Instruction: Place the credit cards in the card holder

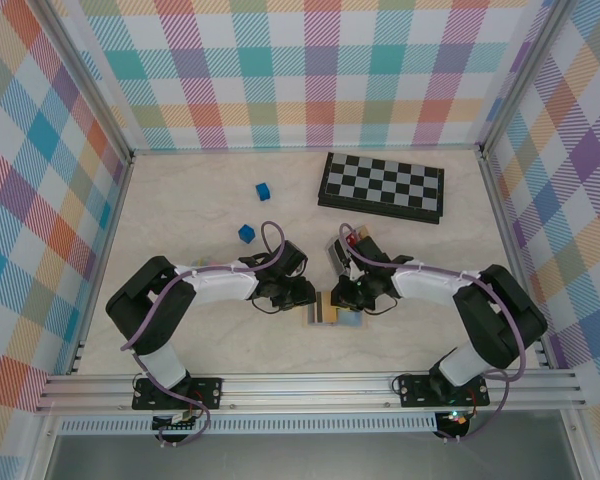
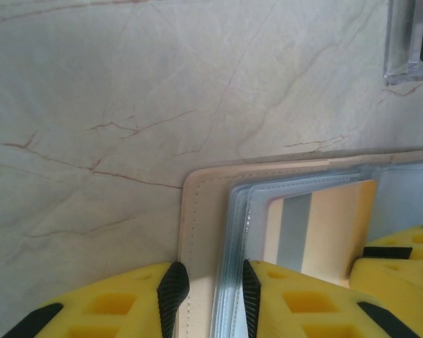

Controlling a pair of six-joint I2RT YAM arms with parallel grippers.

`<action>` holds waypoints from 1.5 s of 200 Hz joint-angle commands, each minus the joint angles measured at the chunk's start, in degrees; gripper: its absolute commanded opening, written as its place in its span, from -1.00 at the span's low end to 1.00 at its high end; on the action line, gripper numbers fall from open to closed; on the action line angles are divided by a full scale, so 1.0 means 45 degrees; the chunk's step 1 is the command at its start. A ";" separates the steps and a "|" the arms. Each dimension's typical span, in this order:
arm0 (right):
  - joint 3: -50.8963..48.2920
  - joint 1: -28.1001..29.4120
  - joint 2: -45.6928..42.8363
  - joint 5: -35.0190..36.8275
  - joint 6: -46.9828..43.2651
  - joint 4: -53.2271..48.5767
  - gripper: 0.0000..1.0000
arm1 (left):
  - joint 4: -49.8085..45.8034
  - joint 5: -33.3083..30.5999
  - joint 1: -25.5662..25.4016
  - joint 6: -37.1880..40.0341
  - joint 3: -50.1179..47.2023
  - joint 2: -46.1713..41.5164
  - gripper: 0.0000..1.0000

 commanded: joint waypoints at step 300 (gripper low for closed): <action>0.4903 -0.0867 -0.0296 0.5438 -0.4949 -0.5655 -0.22 | -0.1113 -0.1644 -0.0319 0.0255 0.0826 -0.0347 -0.23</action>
